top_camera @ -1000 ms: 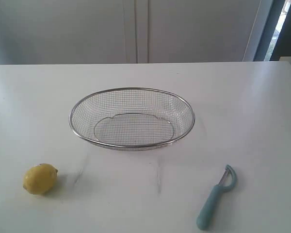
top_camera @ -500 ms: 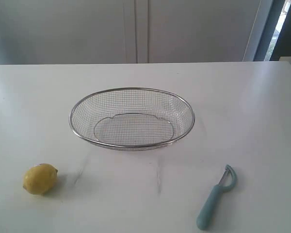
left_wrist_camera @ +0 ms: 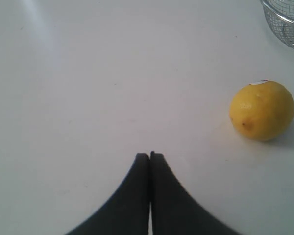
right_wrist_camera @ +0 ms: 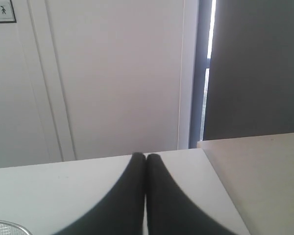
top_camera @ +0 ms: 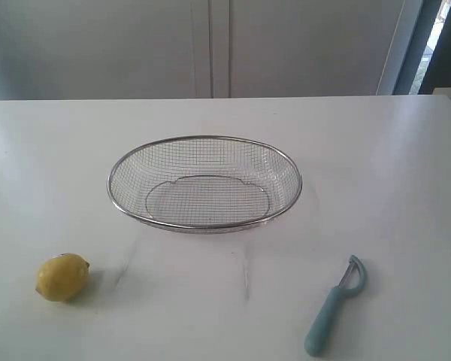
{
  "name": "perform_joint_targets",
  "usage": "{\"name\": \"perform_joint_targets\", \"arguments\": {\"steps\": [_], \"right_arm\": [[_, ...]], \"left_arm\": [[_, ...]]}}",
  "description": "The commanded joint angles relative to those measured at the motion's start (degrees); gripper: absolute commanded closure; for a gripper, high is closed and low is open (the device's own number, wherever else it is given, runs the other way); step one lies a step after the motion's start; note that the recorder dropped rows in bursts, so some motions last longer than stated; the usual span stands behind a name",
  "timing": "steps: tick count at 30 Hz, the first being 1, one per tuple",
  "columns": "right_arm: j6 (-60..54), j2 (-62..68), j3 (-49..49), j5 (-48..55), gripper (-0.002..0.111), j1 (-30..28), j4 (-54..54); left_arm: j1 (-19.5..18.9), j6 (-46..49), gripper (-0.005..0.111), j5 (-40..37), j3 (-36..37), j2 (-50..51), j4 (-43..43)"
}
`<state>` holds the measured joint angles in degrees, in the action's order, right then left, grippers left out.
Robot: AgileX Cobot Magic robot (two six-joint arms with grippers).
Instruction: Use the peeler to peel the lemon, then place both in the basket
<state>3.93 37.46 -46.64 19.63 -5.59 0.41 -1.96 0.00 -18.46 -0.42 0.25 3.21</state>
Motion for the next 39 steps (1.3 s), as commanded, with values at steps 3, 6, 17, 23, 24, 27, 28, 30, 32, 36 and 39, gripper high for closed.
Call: {"name": "perform_joint_targets", "arguments": {"steps": [3, 6, 17, 23, 24, 27, 28, 30, 32, 36, 39], "right_arm": [[1.1, 4.9, -4.3, 5.4, 0.108, -0.2, 0.0], [1.3, 8.1, -6.9, 9.8, 0.108, -0.2, 0.0], [2.5, 17.2, -12.2, 21.4, 0.108, -0.2, 0.2], [2.4, 19.9, -12.2, 22.0, 0.108, -0.2, 0.2], [2.4, 20.4, -12.2, 22.0, 0.108, -0.2, 0.2], [2.4, 22.5, -12.2, 22.8, 0.108, -0.2, 0.2], [2.4, 23.1, -12.2, 23.1, 0.108, -0.2, 0.2], [2.4, 24.3, -12.2, 23.4, 0.108, -0.2, 0.6], [2.4, 25.1, -12.2, 23.4, 0.108, -0.2, 1.5], [2.4, 26.2, -12.2, 23.4, 0.108, -0.2, 1.6], [2.4, 26.6, -12.2, 23.0, 0.108, -0.2, 1.6]], "left_arm": [[-0.1, 0.0, 0.107, -0.2, 0.4, -0.3, 0.2], [-0.1, 0.0, 0.107, -0.2, 0.4, -0.3, 0.2], [-0.1, 0.0, 0.107, -0.2, 0.4, -0.3, 0.2], [-0.1, 0.0, 0.107, -0.2, 0.4, -0.3, 0.2], [-0.1, 0.0, 0.107, -0.2, 0.4, -0.3, 0.2], [-0.1, 0.0, 0.107, -0.2, 0.4, -0.3, 0.2], [-0.1, 0.0, 0.107, -0.2, 0.4, -0.3, 0.2], [-0.1, 0.0, 0.107, -0.2, 0.4, -0.3, 0.2], [-0.1, 0.0, 0.107, -0.2, 0.4, -0.3, 0.2], [-0.1, 0.0, 0.107, -0.2, 0.4, -0.3, 0.2], [-0.1, 0.0, 0.107, -0.2, 0.4, -0.3, 0.2]]}}
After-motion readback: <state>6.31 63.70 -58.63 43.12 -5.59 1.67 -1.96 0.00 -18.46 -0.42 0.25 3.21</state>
